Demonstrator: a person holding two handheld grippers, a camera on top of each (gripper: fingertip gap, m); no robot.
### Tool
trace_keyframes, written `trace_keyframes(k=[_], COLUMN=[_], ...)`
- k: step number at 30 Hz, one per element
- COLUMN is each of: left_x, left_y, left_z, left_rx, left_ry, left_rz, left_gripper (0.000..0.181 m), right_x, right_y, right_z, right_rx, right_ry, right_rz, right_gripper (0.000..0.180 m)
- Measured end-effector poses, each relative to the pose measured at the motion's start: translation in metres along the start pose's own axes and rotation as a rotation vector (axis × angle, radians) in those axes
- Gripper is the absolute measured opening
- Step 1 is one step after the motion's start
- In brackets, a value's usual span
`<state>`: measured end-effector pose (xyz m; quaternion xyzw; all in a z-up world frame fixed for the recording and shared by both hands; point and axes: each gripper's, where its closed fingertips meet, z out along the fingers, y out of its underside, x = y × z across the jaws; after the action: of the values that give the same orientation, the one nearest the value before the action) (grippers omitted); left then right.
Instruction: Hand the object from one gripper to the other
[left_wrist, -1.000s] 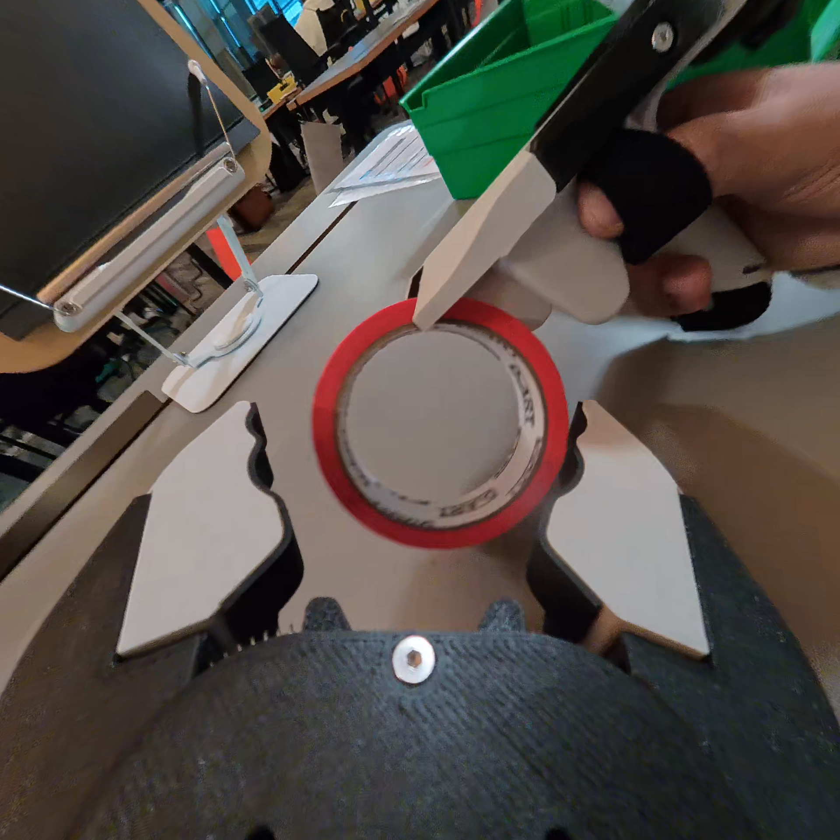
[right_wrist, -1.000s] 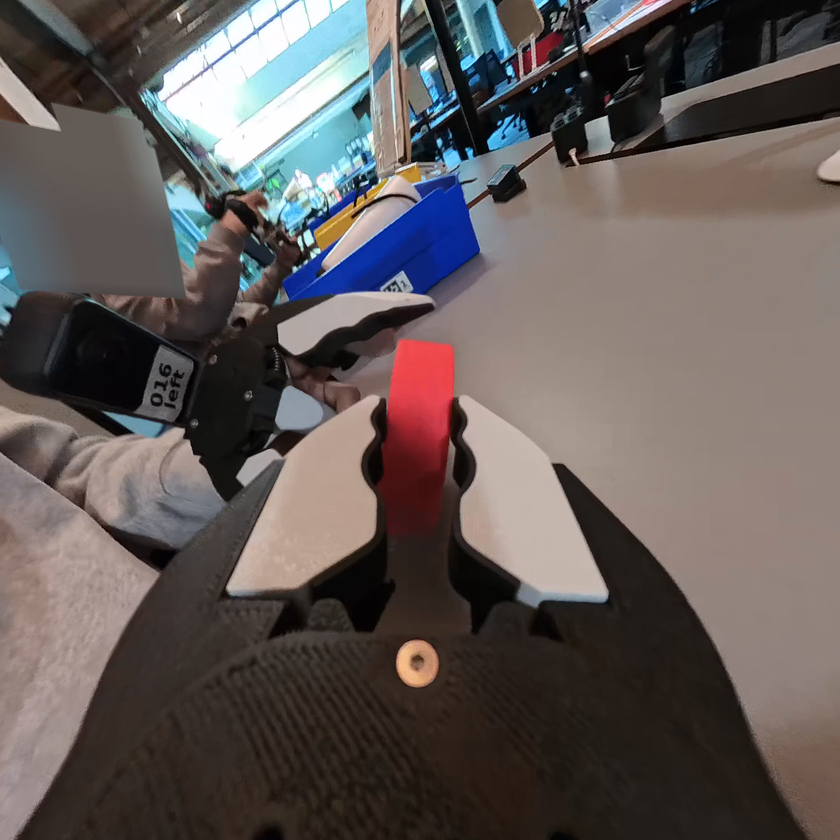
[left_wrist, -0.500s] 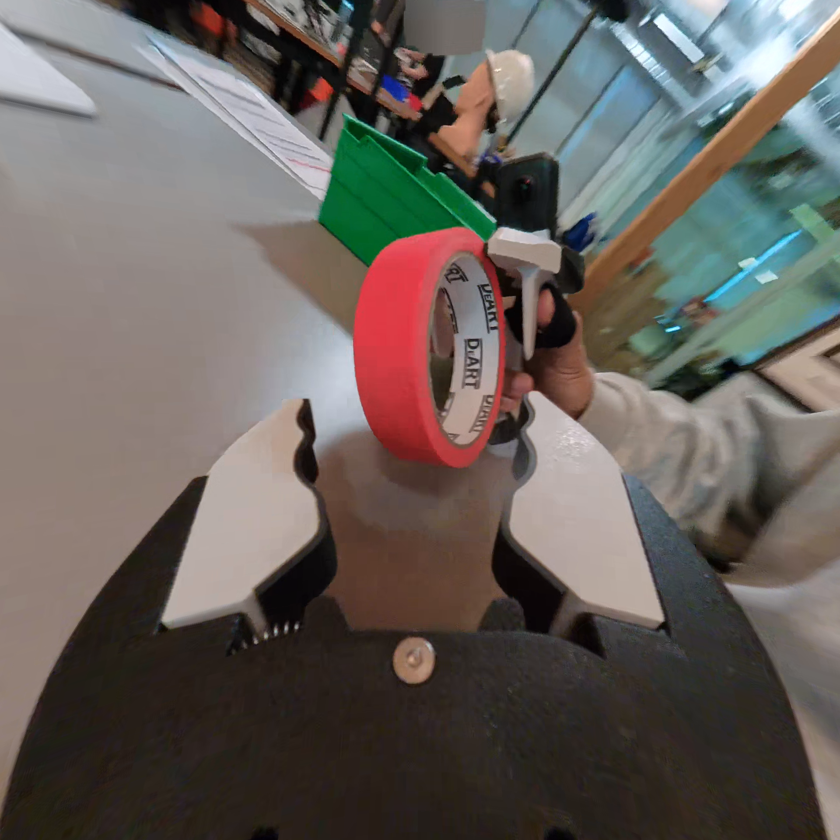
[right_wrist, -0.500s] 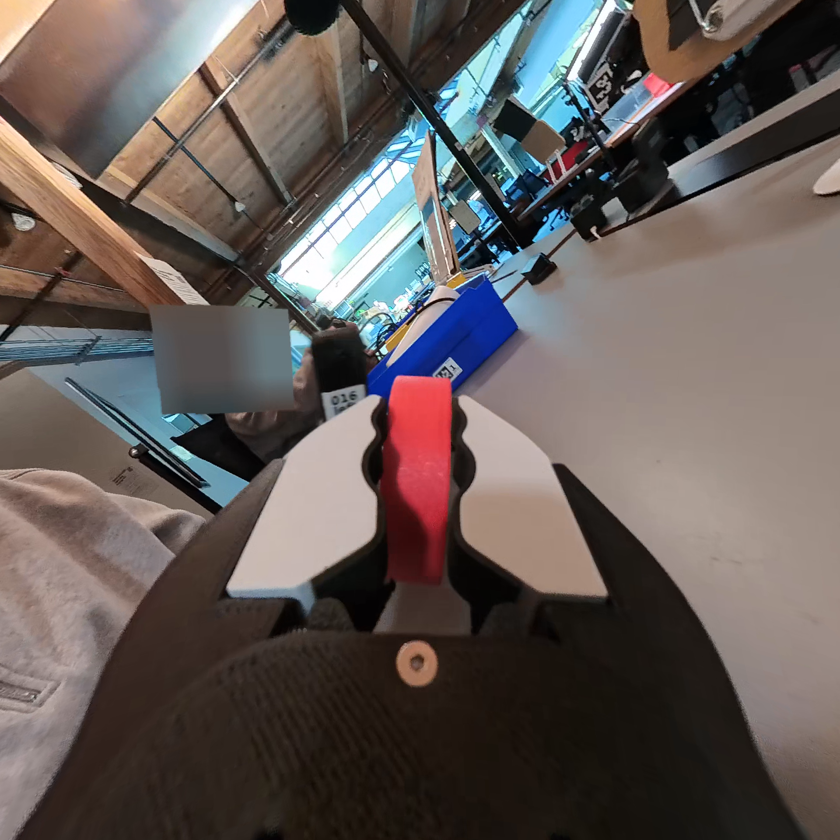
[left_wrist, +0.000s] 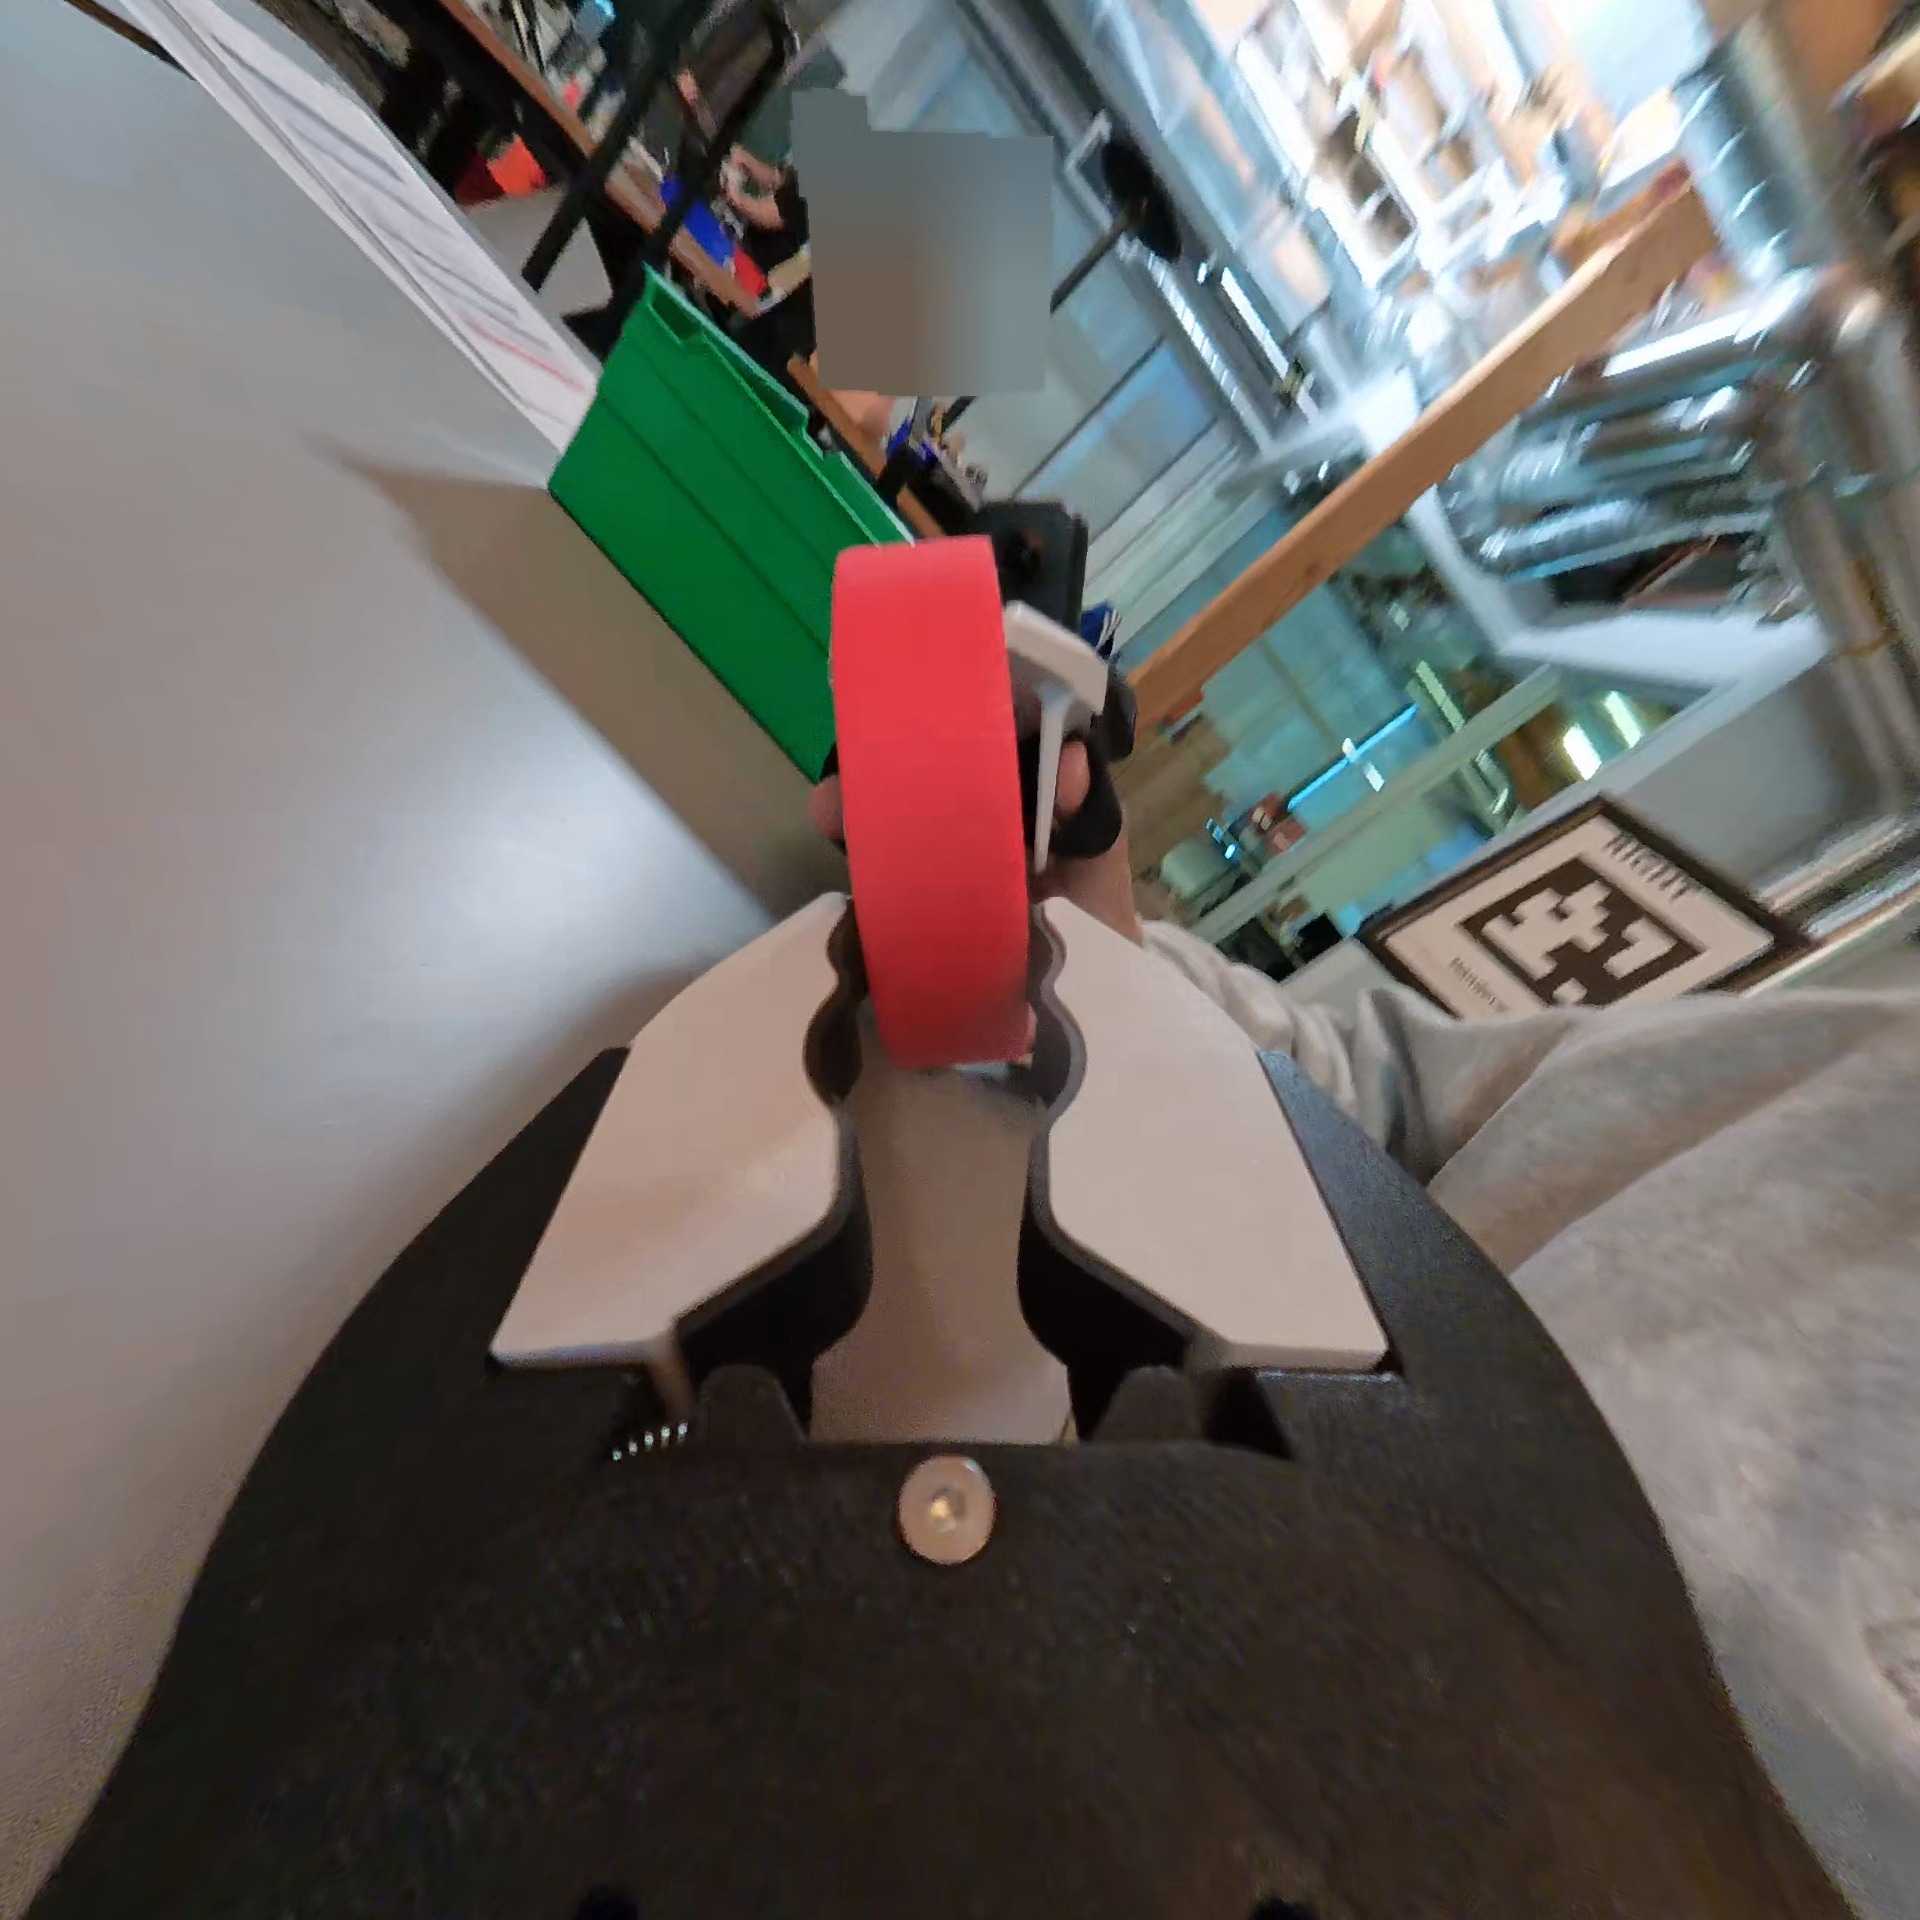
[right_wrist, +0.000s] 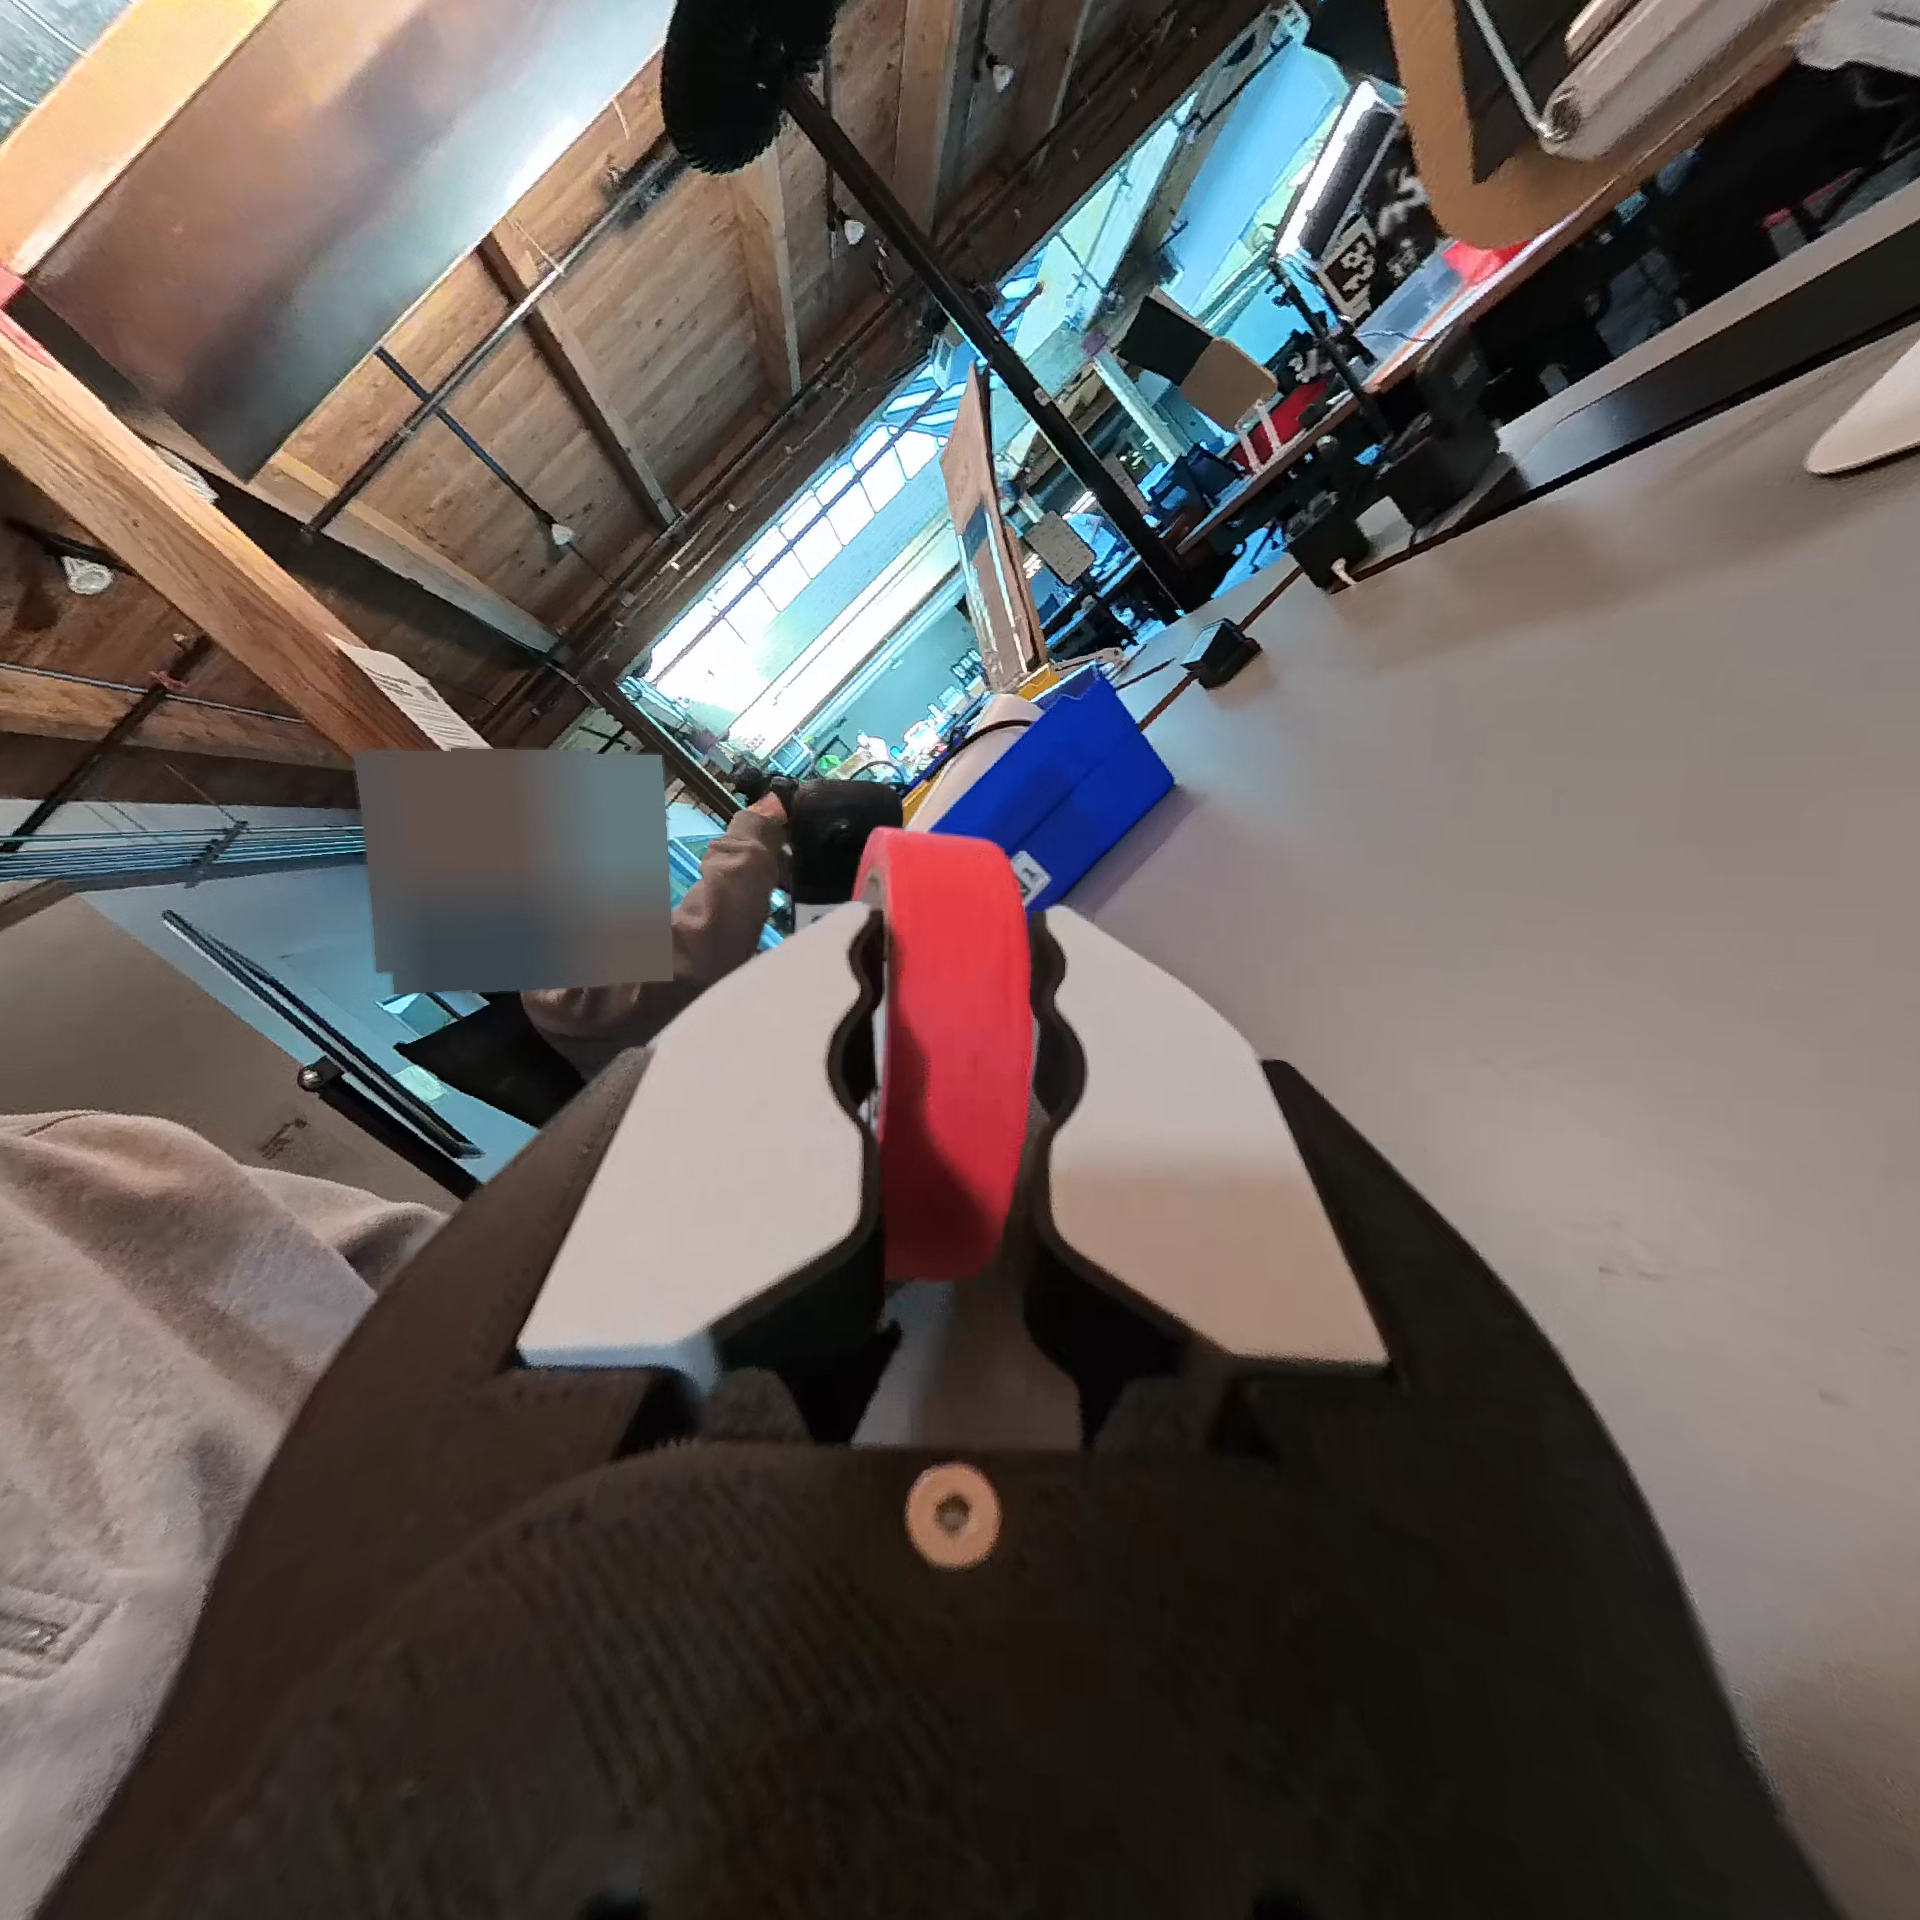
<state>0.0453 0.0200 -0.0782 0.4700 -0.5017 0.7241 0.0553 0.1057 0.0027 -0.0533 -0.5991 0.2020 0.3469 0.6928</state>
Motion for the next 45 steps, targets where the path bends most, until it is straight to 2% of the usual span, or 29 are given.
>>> trace_keyframes(k=[3,7,16,19,24,37,45], left_x=[-0.007,-0.012,-0.03,-0.032,-0.031,-0.011,-0.003], left_y=[-0.012,-0.028,-0.037,-0.037,-0.037,-0.014,-0.003], left_z=[-0.011,-0.024,-0.038,-0.039,-0.04,-0.016,-0.006], left_rx=[0.076,0.186,0.284,0.294,0.323,0.156,0.081], left_ry=[0.003,0.028,0.004,0.02,0.109,0.236,0.273], left_rz=[-0.061,-0.15,-0.275,-0.318,-0.431,-0.522,-0.542], left_gripper=[0.03,0.03,0.03,0.029,0.03,0.03,0.031], right_x=[0.003,0.006,-0.001,-0.007,-0.021,-0.027,-0.03], right_y=[0.001,0.006,0.026,0.035,0.047,0.082,0.094], right_z=[0.002,0.004,0.016,0.022,0.03,0.038,0.039], right_rx=[0.002,-0.025,-0.169,-0.218,-0.232,-0.374,-0.419], right_ry=[0.009,0.046,0.125,0.121,0.068,0.018,-0.006], right_rz=[-0.002,-0.061,-0.366,-0.559,-0.858,-1.064,-1.11], right_gripper=[0.04,0.048,0.057,0.071,0.107,0.134,0.134])
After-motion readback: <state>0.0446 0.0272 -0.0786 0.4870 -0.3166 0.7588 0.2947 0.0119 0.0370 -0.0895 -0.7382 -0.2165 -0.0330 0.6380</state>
